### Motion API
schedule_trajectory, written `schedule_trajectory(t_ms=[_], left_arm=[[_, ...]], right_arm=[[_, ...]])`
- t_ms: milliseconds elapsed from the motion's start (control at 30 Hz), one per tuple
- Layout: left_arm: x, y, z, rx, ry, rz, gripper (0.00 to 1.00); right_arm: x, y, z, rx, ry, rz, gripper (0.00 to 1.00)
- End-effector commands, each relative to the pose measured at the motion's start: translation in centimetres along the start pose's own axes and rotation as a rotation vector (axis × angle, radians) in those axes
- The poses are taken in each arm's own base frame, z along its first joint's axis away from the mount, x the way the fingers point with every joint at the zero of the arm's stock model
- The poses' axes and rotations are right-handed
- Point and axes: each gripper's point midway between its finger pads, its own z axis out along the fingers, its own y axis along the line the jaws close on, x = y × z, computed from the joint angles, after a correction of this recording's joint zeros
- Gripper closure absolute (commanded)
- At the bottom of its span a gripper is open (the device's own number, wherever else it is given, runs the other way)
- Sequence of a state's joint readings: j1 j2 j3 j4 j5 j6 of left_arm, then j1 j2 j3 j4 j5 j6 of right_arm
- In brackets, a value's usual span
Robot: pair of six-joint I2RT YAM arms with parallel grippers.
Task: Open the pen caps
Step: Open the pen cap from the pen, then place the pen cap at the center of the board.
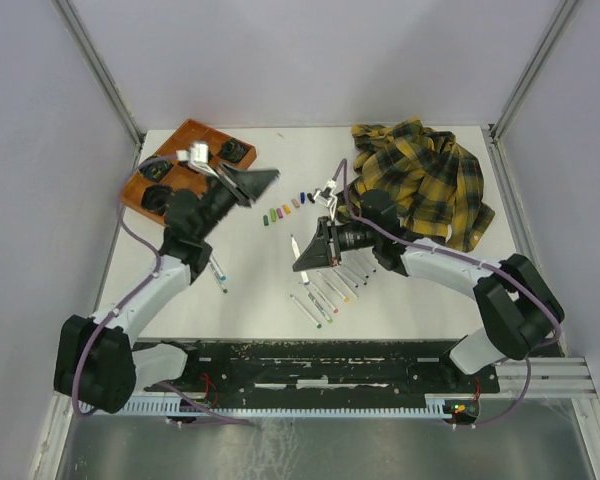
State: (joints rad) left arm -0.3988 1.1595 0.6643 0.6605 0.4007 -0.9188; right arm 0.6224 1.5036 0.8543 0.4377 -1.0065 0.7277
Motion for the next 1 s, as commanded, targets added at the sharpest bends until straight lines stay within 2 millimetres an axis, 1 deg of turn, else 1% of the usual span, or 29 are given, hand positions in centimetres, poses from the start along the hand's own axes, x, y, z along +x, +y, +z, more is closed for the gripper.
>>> schedule_trajectory(t_ms=[0,67,100,167,200,233,300,433,533,600,667,767,867,967], left_arm=[[-13.2,-5.5,0.6,0.152,-0.363,0.113,0.97],[-14.4,-6.1,0.6,0.175,-0.386,0.109,0.97],[-14.6,-6.2,0.5,0.173,-0.388,0.11,0.97],[-14.1,-5.0,0.2,0.121,-0.384,0.118,0.97],[-13.3,-3.6,0.0,0.066,-0.368,0.111,0.97],[-12.6,-2.2,-0.3,0.012,-0.358,0.106,0.97],[-10.9,1.4,-1.6,-0.128,-0.35,0.085,0.97],[-6.7,8.6,-5.1,-0.412,-0.312,0.036,0.97],[-3.7,13.1,-7.6,-0.6,-0.264,0.002,0.97],[-1.8,15.8,-8.7,-0.717,-0.206,-0.02,0.97],[-0.5,17.8,-9.3,-0.805,-0.151,-0.04,0.97],[1.3,20.3,-9.4,-0.92,-0.054,-0.069,0.97],[2.3,22.5,-9.4,-1.05,0.012,-0.057,0.97],[3.1,24.3,-9.1,-1.146,0.067,-0.025,0.97]], right_arm=[[4.0,0.8,1.2,-0.074,0.141,0.111,1.0],[4.1,0.8,1.3,-0.077,0.145,0.115,1.0],[4.0,0.8,1.3,-0.075,0.146,0.111,1.0],[4.0,0.5,1.1,-0.051,0.158,0.063,1.0],[4.5,0.2,0.8,-0.011,0.181,0.066,1.0],[4.4,0.0,0.5,0.021,0.188,0.041,1.0],[4.1,-0.3,0.1,0.078,0.184,-0.004,1.0],[3.3,-0.8,-0.6,0.173,0.182,-0.06,1.0],[3.1,-1.3,-0.8,0.215,0.174,-0.061,1.0],[3.2,-1.8,-0.8,0.236,0.175,-0.046,1.0],[3.6,-2.4,-0.6,0.257,0.186,-0.023,1.0],[4.2,-3.0,-0.2,0.271,0.209,-0.003,1.0],[4.6,-3.3,0.0,0.293,0.219,-0.006,1.0],[4.7,-3.6,0.1,0.306,0.226,-0.006,1.0]])
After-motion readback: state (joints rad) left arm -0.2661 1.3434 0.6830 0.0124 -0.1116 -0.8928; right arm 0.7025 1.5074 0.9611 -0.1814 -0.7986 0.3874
